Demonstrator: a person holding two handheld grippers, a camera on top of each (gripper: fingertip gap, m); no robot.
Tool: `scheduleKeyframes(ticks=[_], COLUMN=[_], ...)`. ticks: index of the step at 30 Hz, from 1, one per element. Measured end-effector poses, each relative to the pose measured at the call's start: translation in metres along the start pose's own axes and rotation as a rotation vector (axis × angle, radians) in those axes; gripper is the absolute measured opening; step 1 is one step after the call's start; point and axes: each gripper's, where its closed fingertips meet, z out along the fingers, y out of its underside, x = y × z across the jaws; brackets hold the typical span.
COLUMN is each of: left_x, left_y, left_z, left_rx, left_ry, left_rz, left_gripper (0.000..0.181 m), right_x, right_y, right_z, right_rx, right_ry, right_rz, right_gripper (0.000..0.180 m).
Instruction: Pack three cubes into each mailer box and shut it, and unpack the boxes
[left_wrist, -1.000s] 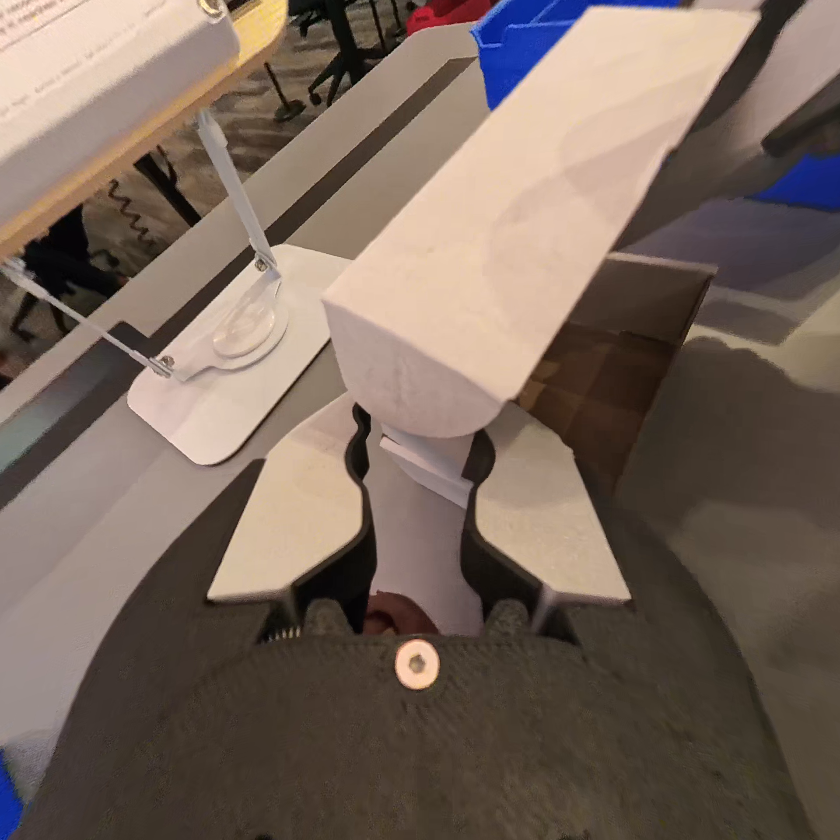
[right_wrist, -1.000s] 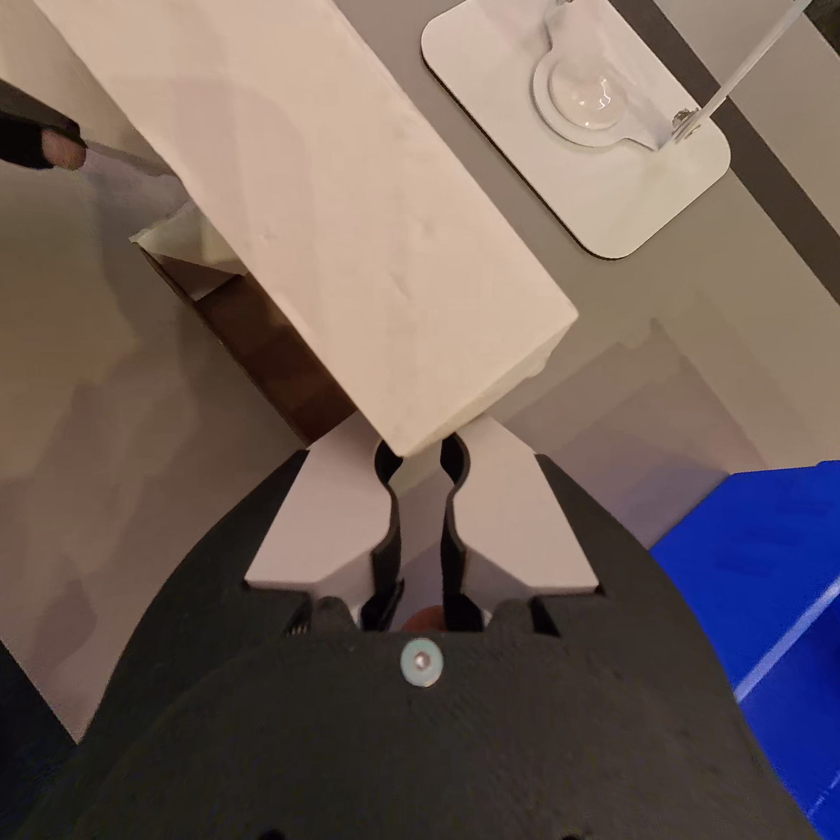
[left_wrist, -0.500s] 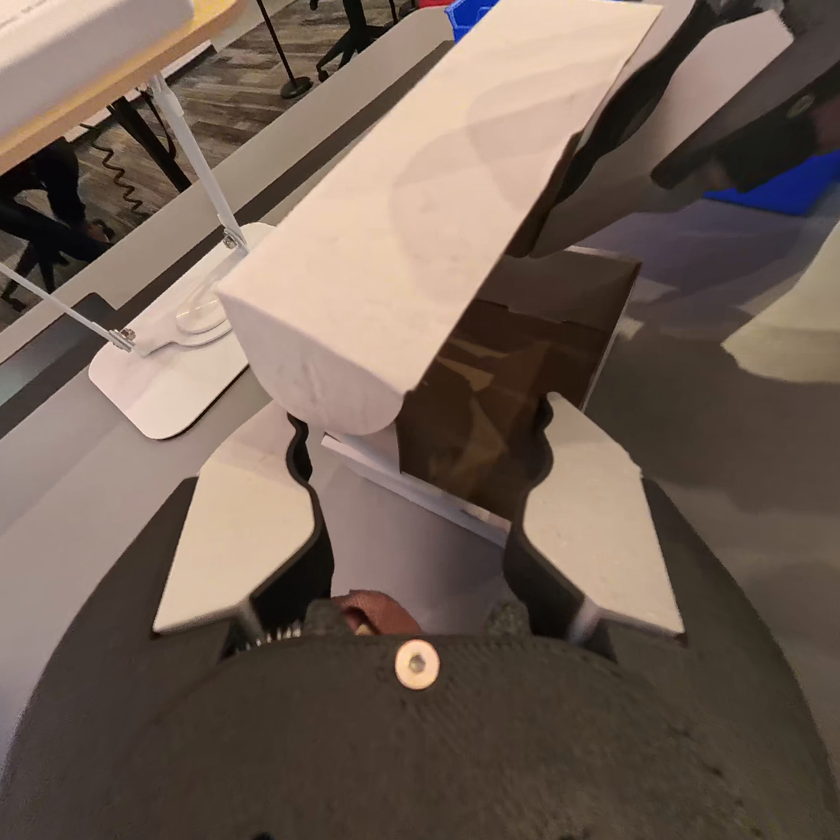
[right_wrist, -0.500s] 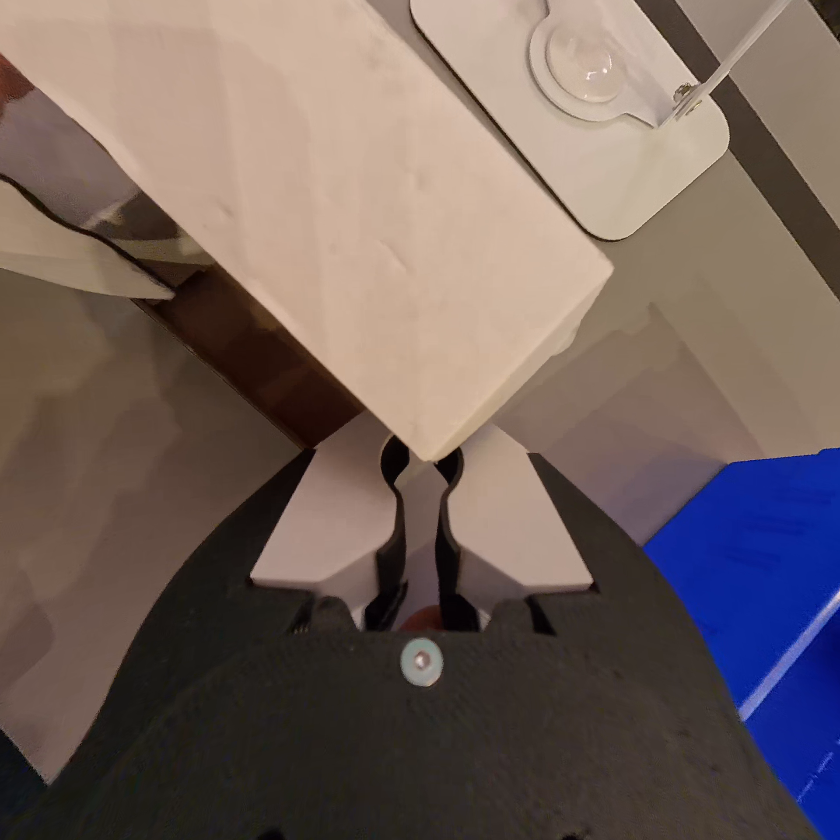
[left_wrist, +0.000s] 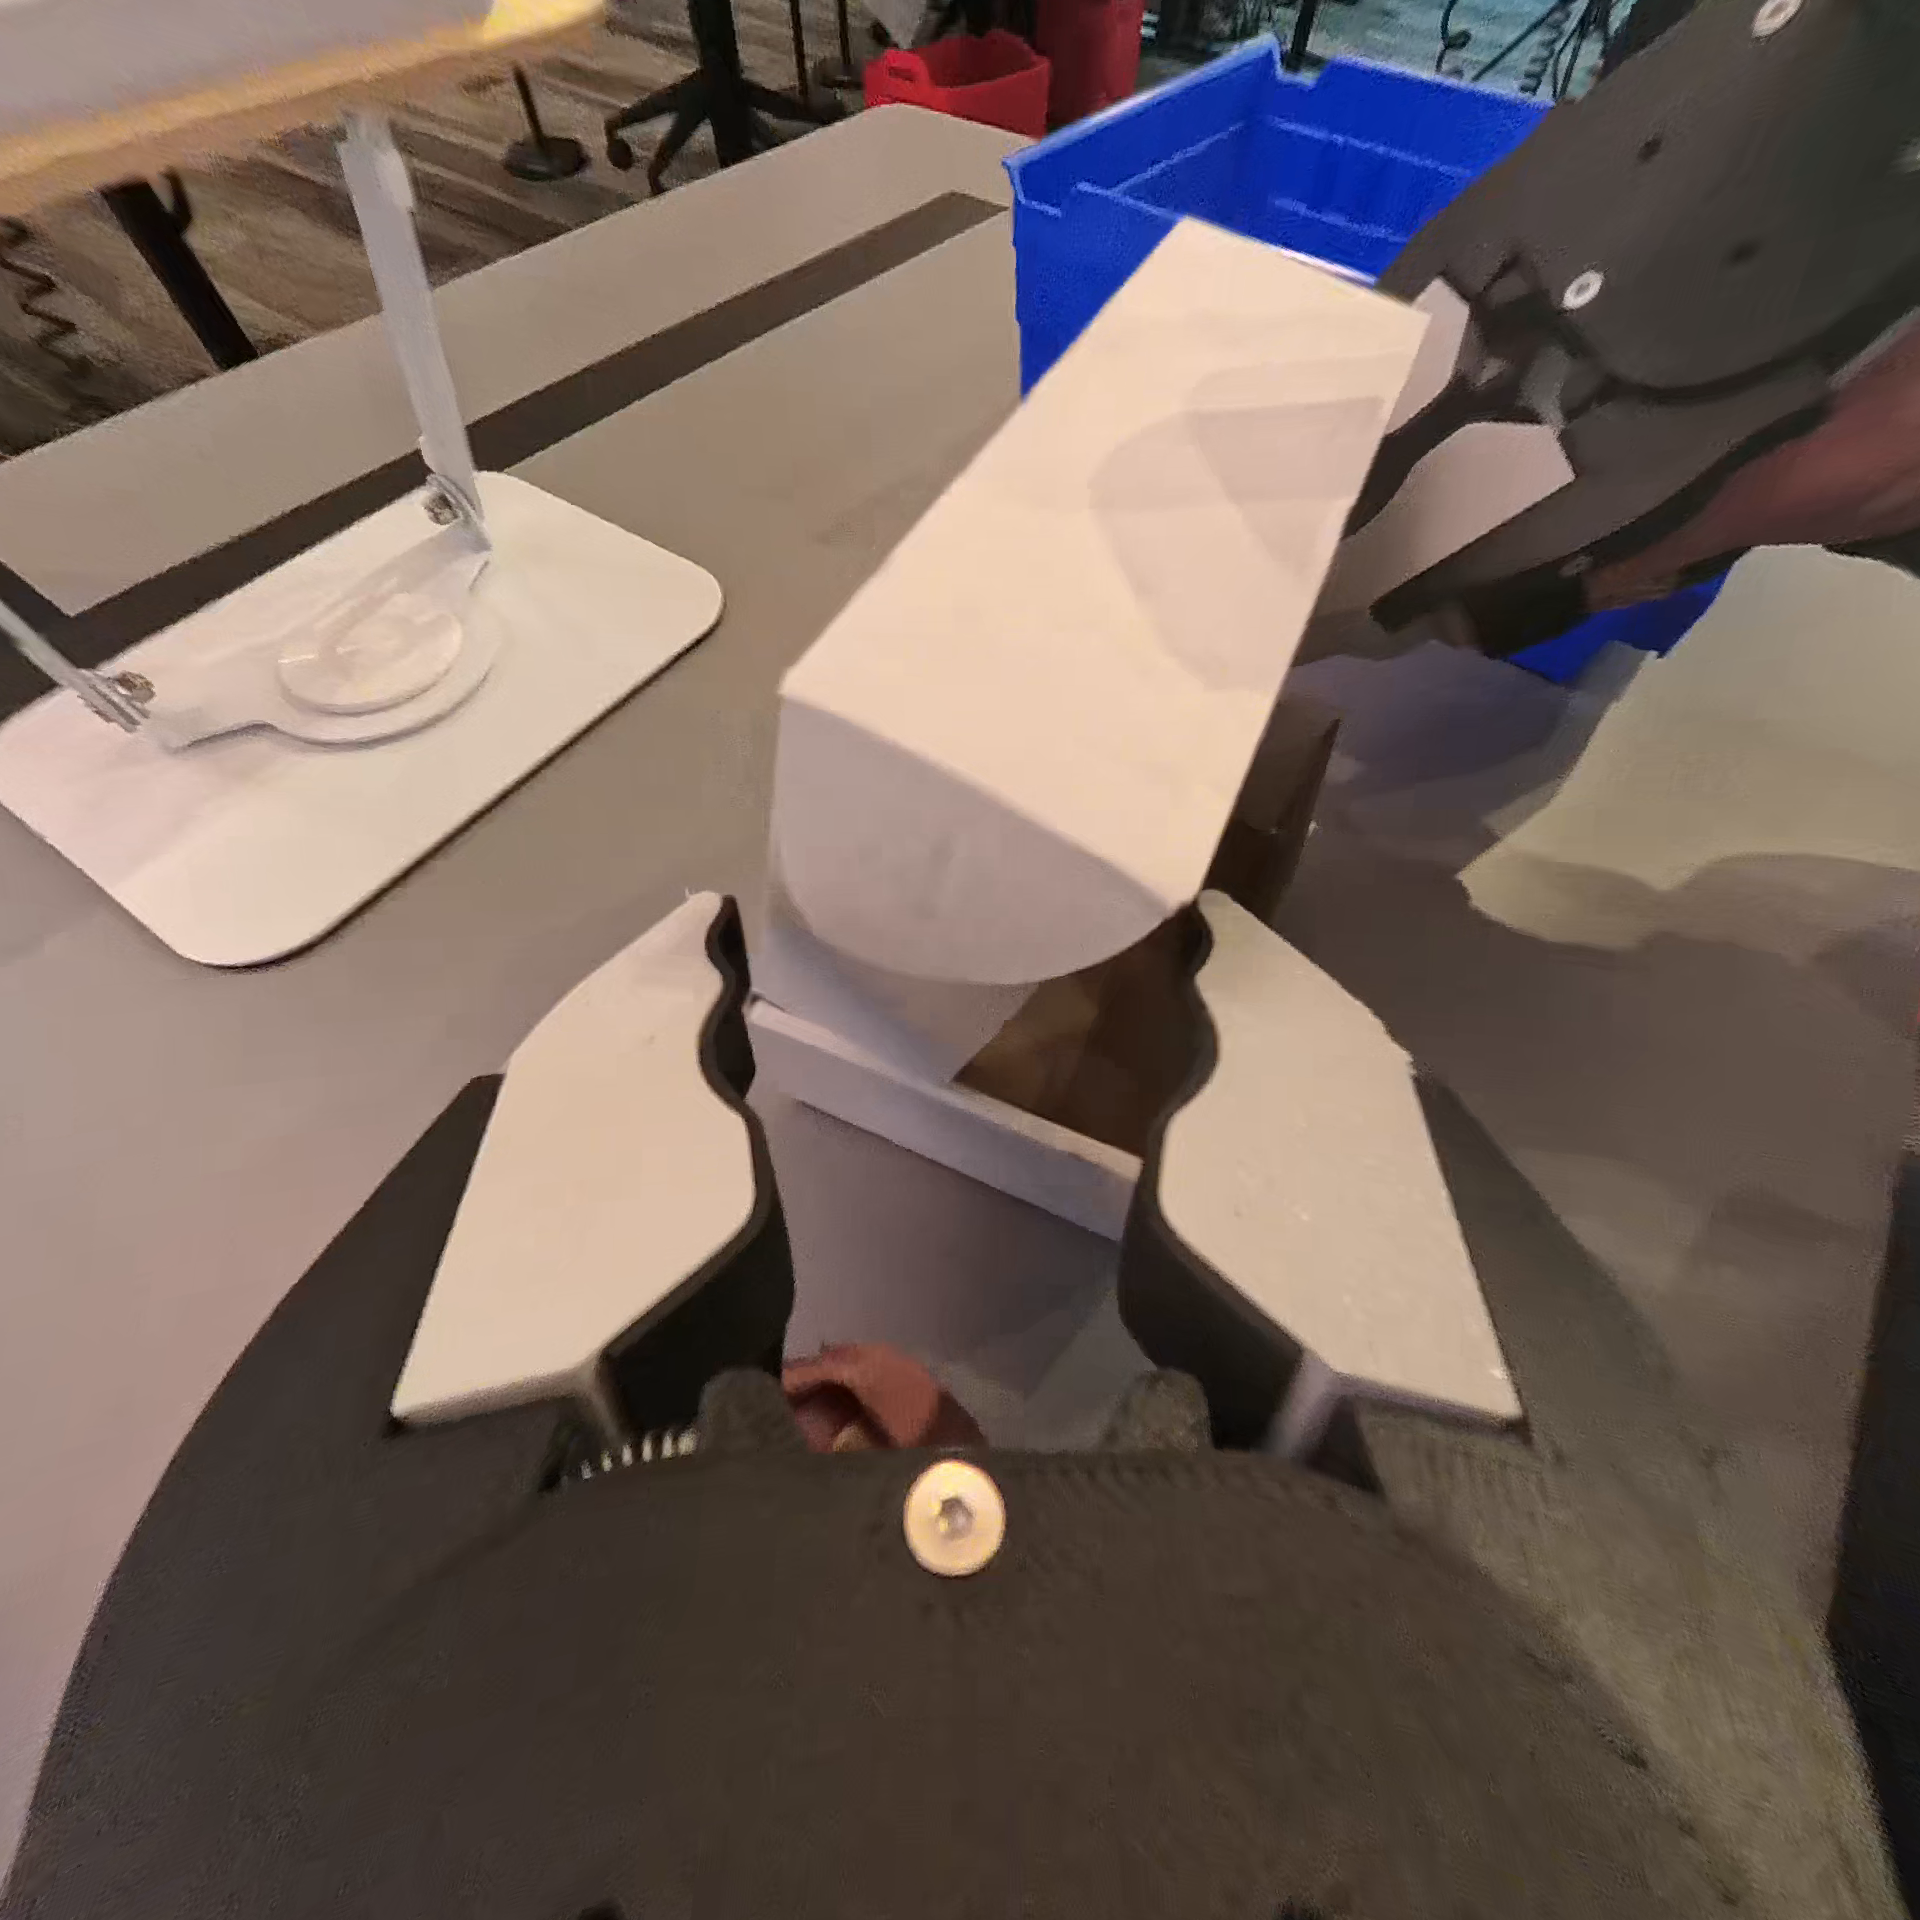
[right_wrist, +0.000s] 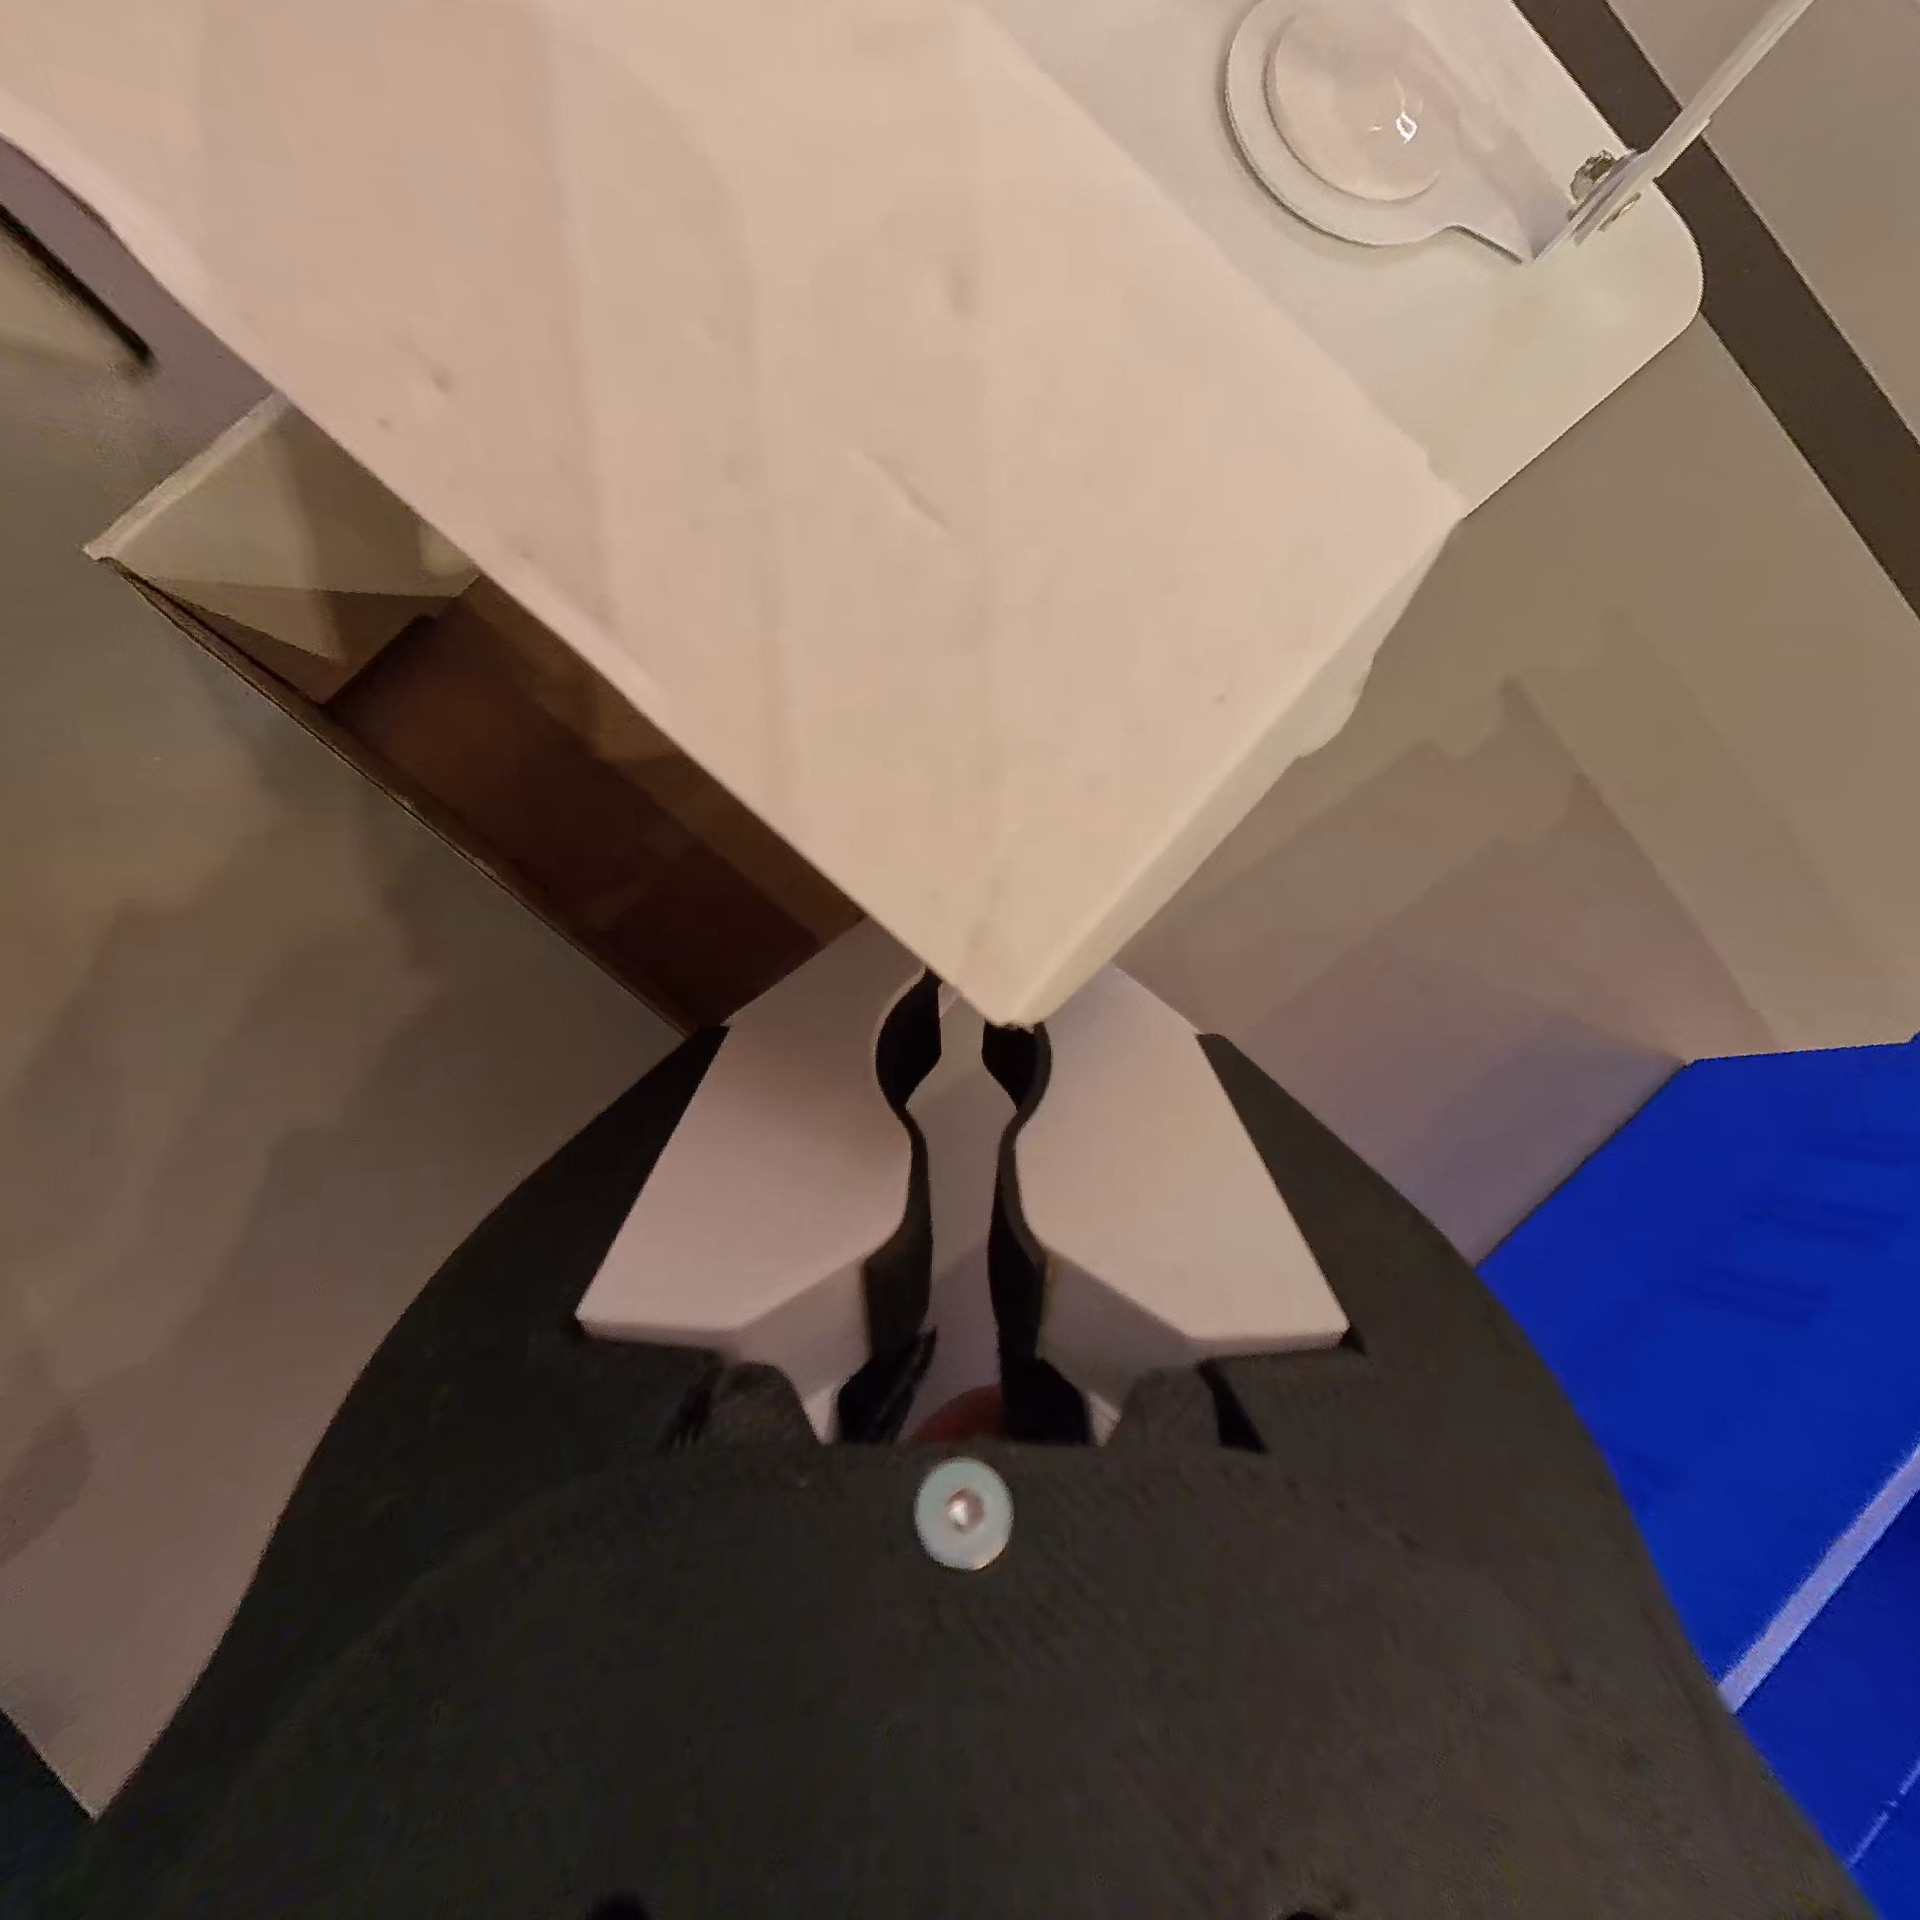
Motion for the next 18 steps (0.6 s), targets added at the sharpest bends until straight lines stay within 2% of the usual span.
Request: scheduleKeyframes(ticks=[4,8,10,12,16,18], left_x=[-0.012,-0.01,-0.006,-0.01,-0.011,-0.01], left_y=[-0.001,0.006,0.003,0.0,0.0,0.003], left_z=[-0.012,-0.001,0.006,0.009,0.012,0.016], left_rx=[-0.018,-0.061,-0.04,-0.026,-0.056,-0.092], left_ry=[-0.022,0.017,0.026,0.011,0.024,0.013], left_rz=[0.144,0.271,0.303,0.294,0.231,0.188], left_gripper=[0.074,0.071,0.06,0.051,0.053,0.06], right_x=[0.0,-0.001,-0.001,-0.001,-0.003,-0.006], right_y=[0.0,0.0,0.001,0.002,0.003,0.004], right_z=[0.001,0.002,0.003,0.004,0.008,0.011], right_rx=[0.001,-0.004,-0.008,-0.011,-0.02,-0.03], right_ry=[-0.005,-0.013,-0.012,-0.011,-0.023,-0.037], right_rz=[-0.003,-0.009,-0.013,-0.011,-0.027,-0.025], right_gripper=[0.0,0.0,0.0,0.0,0.0,0.0])
